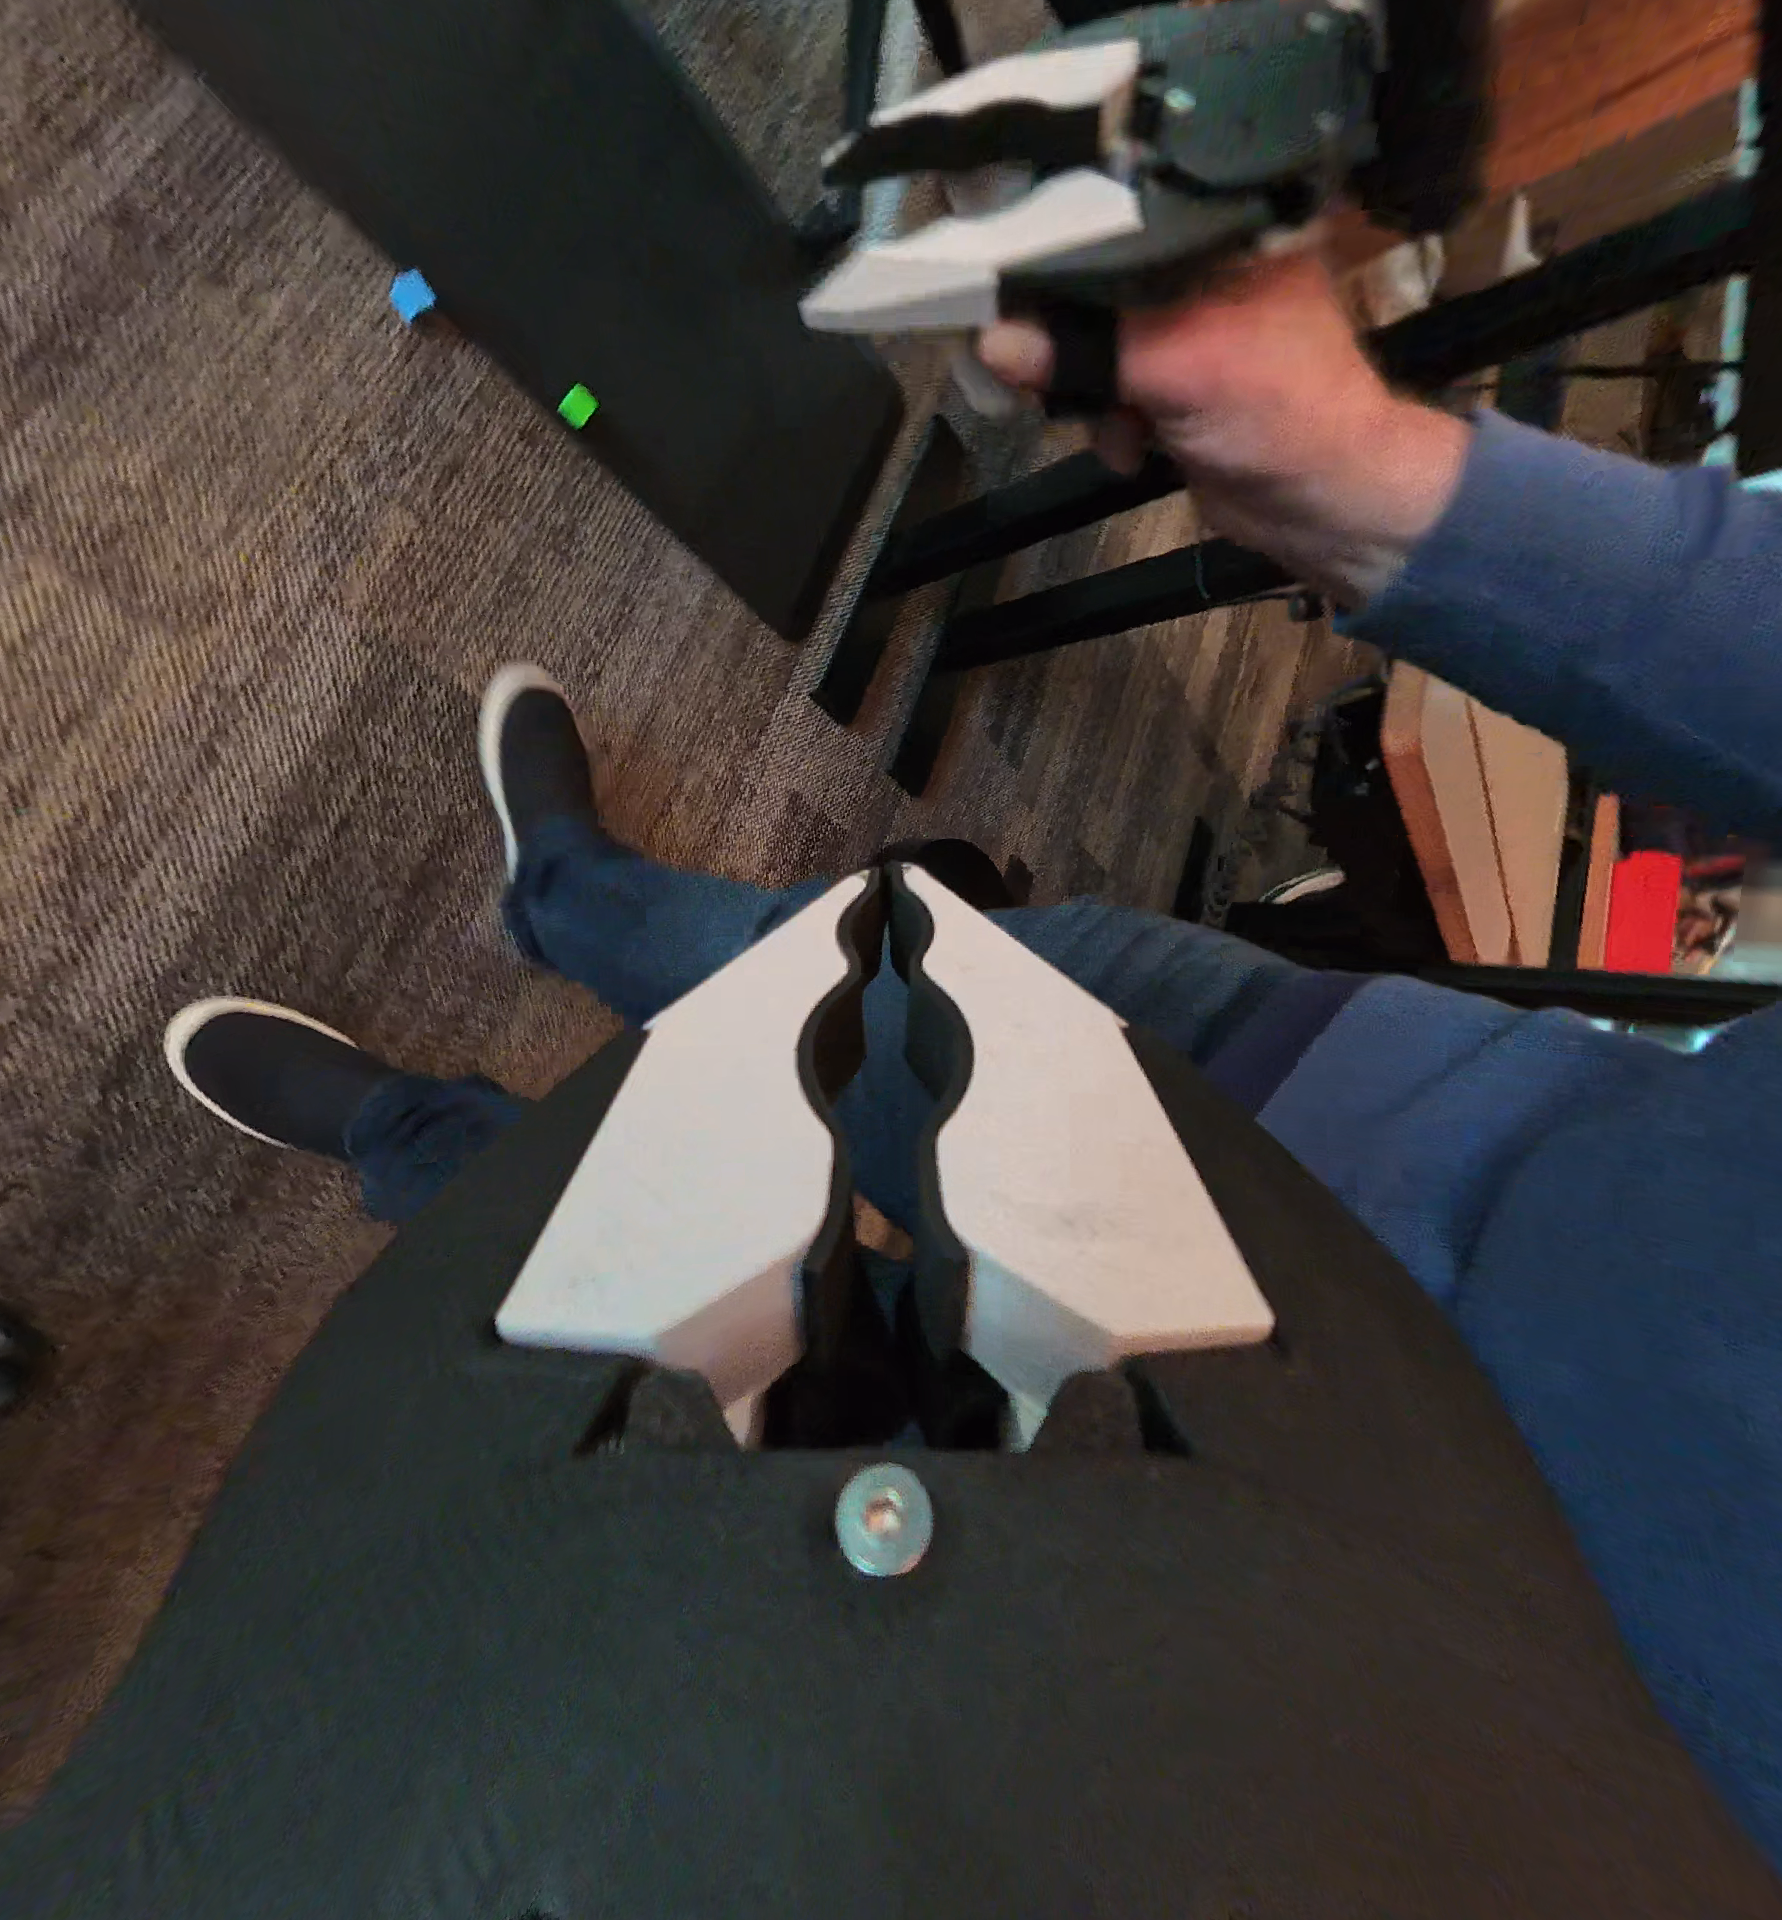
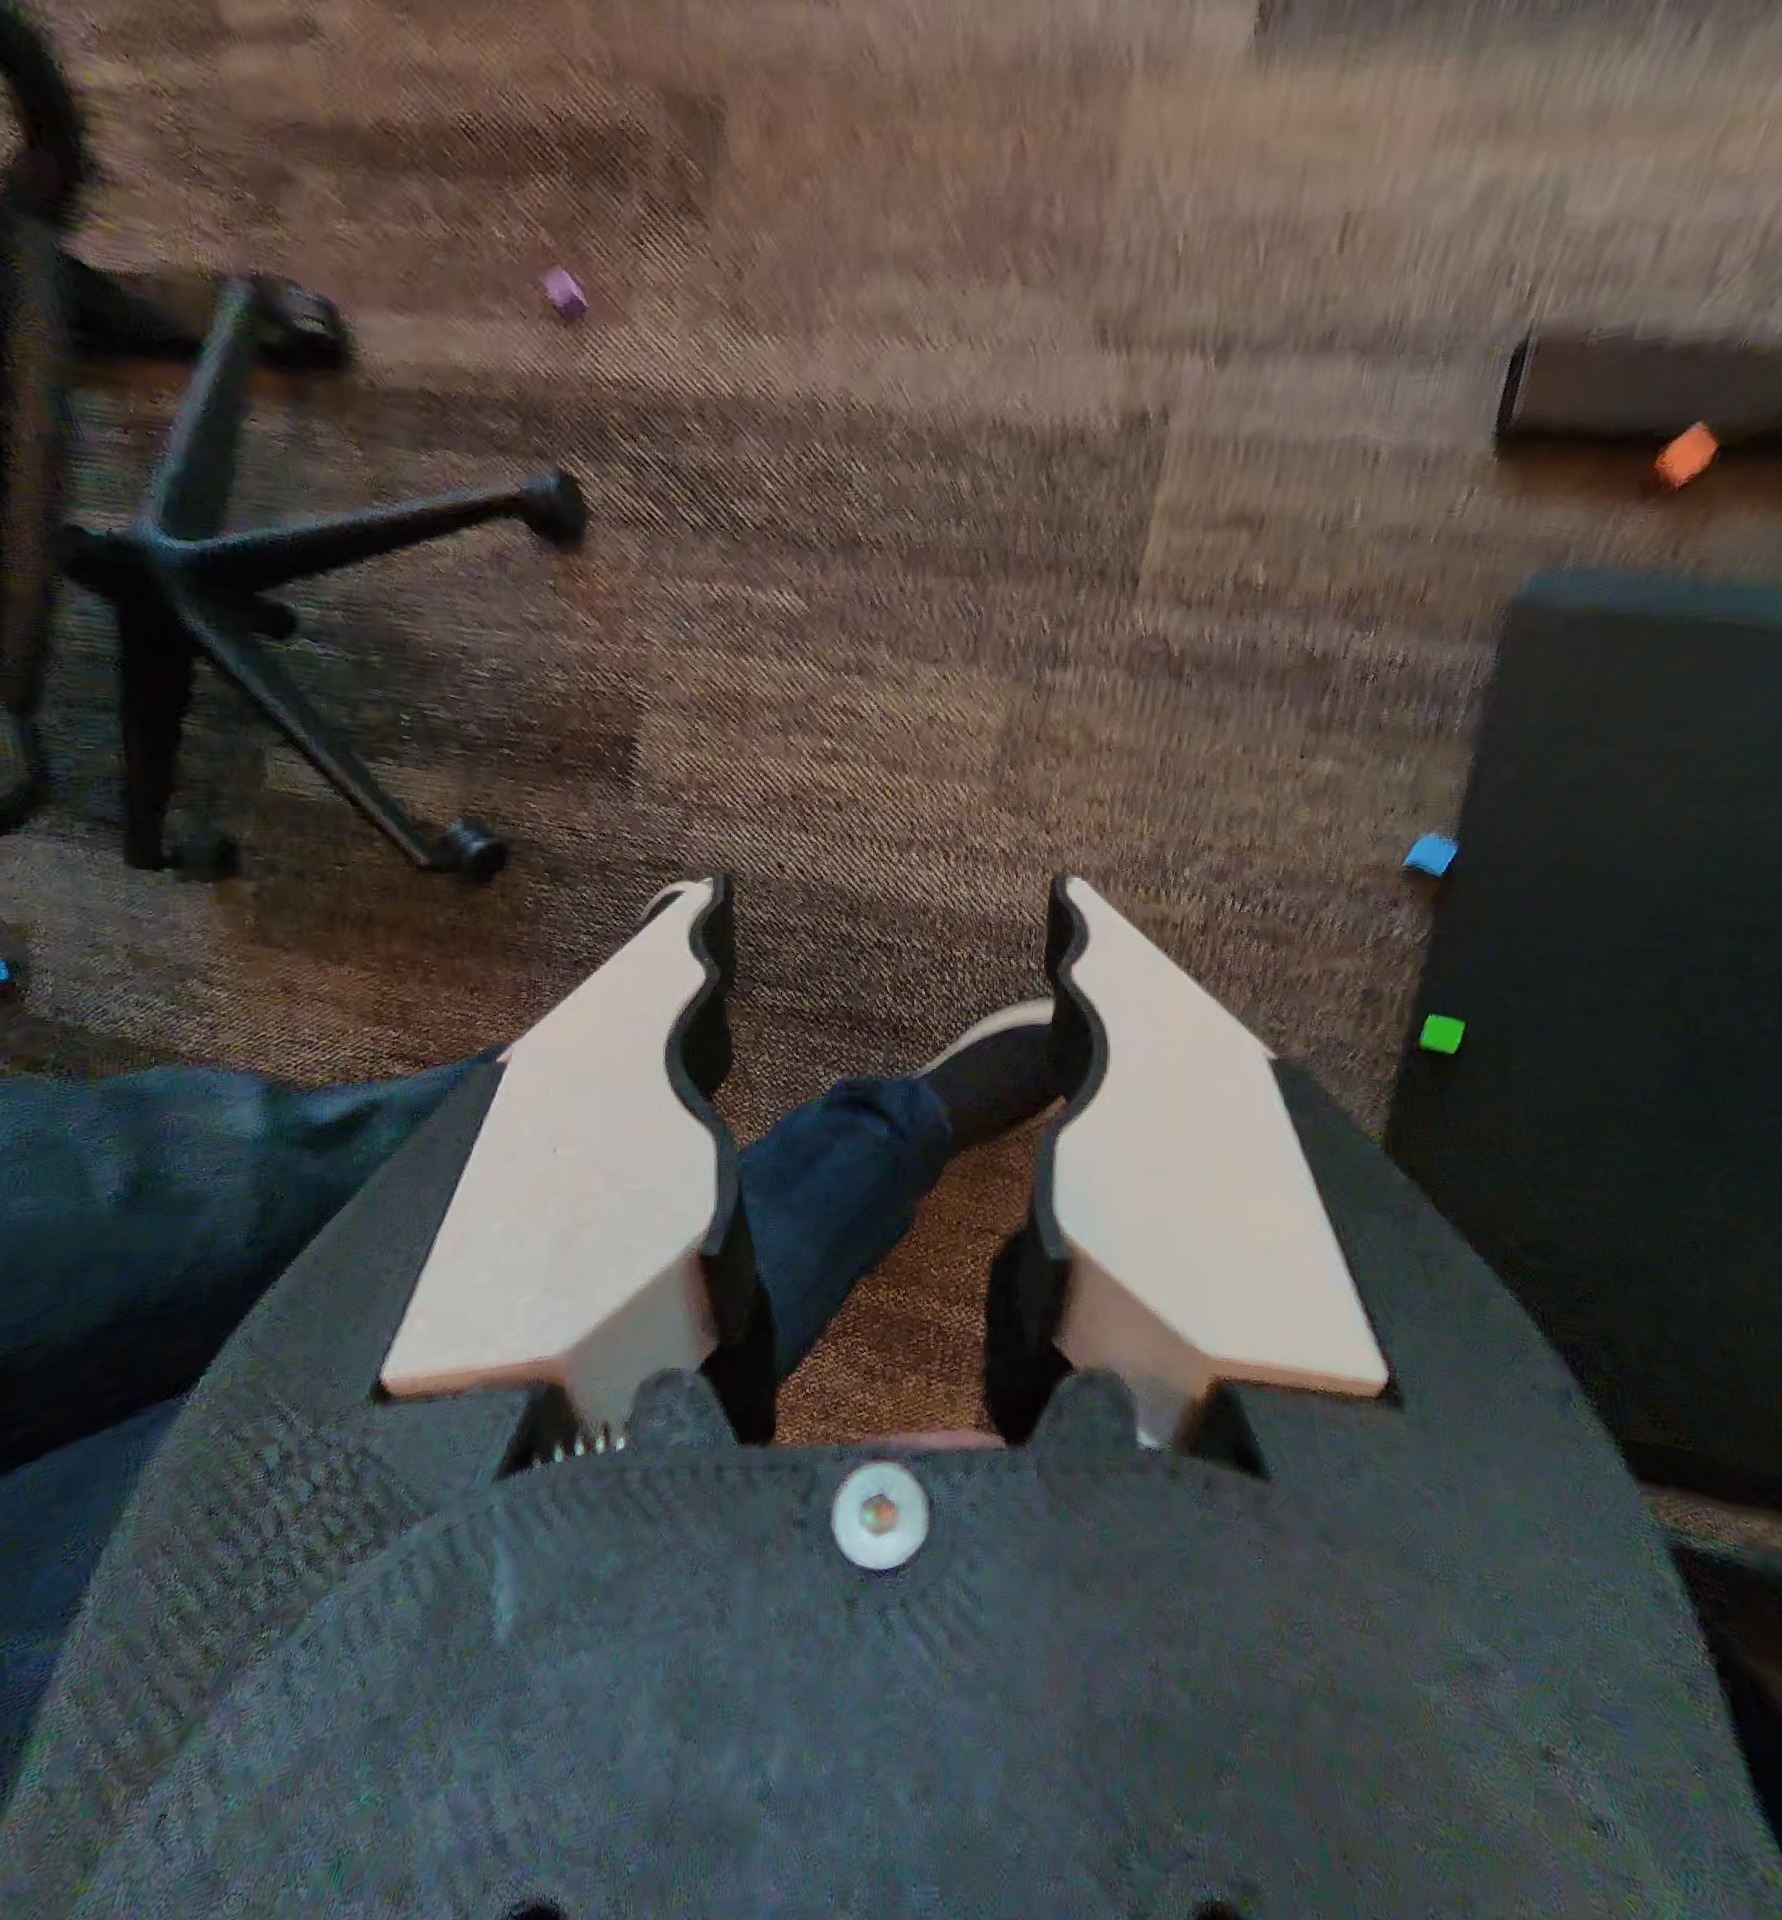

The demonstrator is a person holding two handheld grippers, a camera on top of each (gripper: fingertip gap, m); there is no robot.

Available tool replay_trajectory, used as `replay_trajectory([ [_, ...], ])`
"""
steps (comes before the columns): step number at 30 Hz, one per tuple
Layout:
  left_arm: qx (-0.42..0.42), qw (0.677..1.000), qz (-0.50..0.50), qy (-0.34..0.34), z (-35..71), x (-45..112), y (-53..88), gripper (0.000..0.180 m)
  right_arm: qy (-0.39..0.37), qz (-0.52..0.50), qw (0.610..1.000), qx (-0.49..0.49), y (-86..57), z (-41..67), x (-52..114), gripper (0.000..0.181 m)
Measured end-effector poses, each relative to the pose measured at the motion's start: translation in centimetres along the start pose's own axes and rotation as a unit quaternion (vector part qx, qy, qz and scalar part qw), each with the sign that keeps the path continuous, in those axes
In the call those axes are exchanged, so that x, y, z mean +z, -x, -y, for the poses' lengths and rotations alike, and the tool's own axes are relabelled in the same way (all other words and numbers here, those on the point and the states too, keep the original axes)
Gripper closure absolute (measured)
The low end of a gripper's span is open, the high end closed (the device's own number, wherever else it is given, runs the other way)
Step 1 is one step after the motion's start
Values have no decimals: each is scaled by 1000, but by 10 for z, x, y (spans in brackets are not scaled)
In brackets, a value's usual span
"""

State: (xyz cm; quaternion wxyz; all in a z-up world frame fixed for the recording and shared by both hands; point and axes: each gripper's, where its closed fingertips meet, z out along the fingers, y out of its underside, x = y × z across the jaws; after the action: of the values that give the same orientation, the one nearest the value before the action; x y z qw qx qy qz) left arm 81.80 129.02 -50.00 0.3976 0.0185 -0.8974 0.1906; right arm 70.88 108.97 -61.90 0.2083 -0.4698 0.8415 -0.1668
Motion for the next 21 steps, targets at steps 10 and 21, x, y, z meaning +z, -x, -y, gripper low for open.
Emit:
replay_trajectory([
  [10, -134, 990, 54, -4, -61, 131, 120, 180, 178, -85, 969, 150, -258, -200, 288, 121],
  [21, -148, 989, -28, 6, -51, 311, 193, 180, 239, -160, 945, 157, -481, -379, 410, 132],
])
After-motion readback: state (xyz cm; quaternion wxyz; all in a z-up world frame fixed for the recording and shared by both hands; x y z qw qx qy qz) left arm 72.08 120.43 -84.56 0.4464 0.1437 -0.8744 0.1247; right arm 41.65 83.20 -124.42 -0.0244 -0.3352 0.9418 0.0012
